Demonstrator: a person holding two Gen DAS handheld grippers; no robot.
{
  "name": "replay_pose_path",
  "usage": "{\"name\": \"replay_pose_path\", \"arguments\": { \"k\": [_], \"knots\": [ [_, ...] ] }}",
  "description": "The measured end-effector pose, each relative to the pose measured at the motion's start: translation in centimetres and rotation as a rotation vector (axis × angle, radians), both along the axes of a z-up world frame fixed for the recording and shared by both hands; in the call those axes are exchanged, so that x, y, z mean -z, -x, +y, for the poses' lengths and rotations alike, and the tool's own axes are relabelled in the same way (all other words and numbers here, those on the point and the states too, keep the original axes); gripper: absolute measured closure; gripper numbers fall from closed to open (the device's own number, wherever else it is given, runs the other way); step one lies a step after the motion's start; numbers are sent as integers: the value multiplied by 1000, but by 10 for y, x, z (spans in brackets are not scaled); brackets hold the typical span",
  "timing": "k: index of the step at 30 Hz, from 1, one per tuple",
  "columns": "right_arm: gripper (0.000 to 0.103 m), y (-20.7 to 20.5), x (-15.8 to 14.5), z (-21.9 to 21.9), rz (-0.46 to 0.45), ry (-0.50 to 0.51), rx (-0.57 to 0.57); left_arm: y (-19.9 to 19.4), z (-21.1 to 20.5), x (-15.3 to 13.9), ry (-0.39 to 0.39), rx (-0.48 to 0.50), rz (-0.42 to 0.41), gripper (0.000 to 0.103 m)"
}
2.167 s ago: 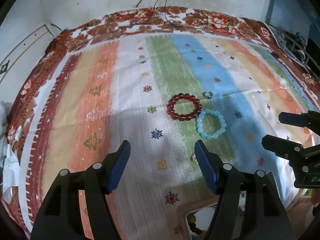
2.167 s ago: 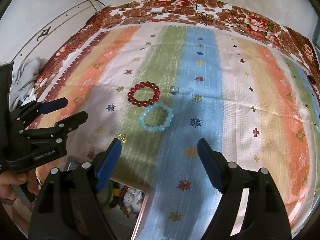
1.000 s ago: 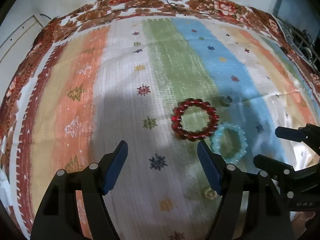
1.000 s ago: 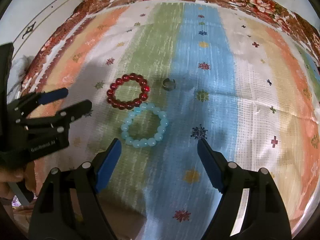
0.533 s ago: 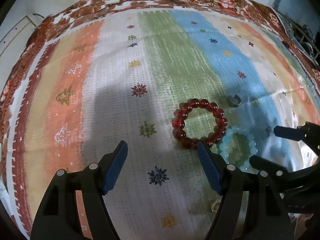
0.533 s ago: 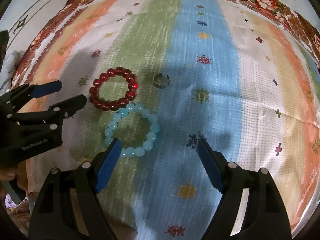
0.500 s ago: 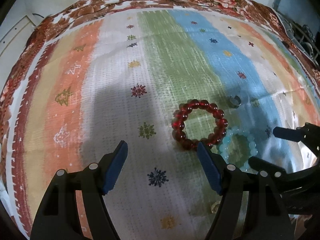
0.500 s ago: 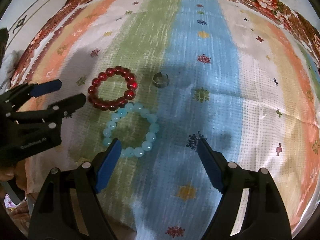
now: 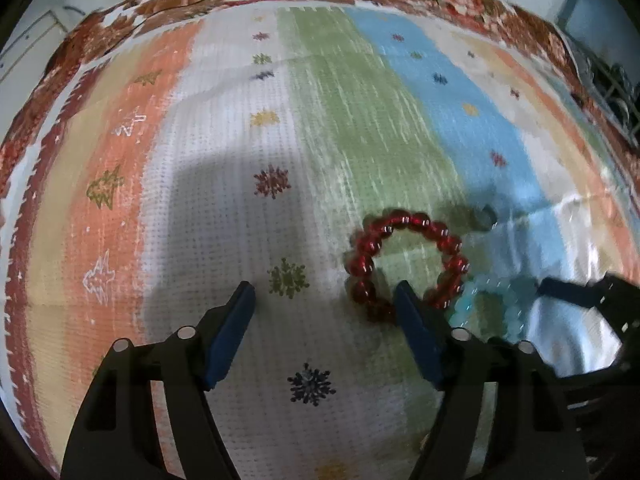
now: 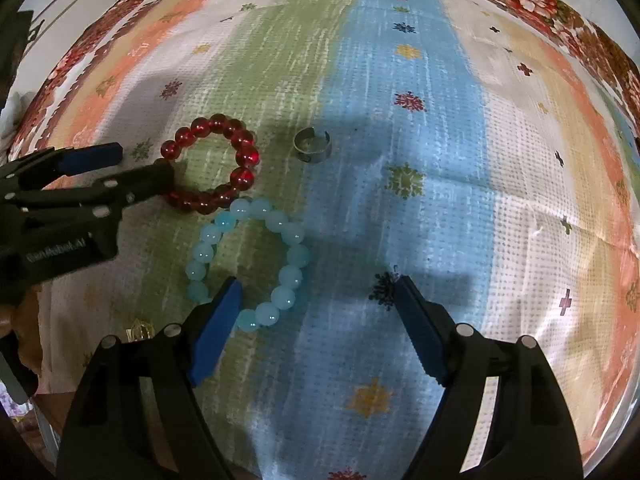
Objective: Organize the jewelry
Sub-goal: 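Move both open tools toward the red and light blue bead bracelets, then grasp the red bead bracelet with left tool while right tool grasps light blue bracelet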
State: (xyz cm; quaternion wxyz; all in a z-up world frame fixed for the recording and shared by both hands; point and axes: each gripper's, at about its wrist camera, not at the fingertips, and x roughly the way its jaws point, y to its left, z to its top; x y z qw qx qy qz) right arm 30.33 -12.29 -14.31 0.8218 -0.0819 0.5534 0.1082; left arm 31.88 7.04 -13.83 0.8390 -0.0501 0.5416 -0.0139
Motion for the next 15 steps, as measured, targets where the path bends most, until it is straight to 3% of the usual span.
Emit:
{"name": "replay_pose_path", "arguments": {
  "k": [5, 8, 12, 15],
  "knots": [
    [26, -2, 1, 3, -4, 12, 4, -5, -2, 3, 2, -4, 12, 32],
    [27, -2, 1, 4, -5, 16, 1, -6, -9, 12, -42, 28, 28, 31],
    [34, -2, 1, 4, -6, 29, -2, -5, -12, 15, -78, 67, 23, 32],
    [42, -2, 1, 6, -9, 36, -8, -4, -10, 15, -97, 73, 24, 41]
  ]
}}
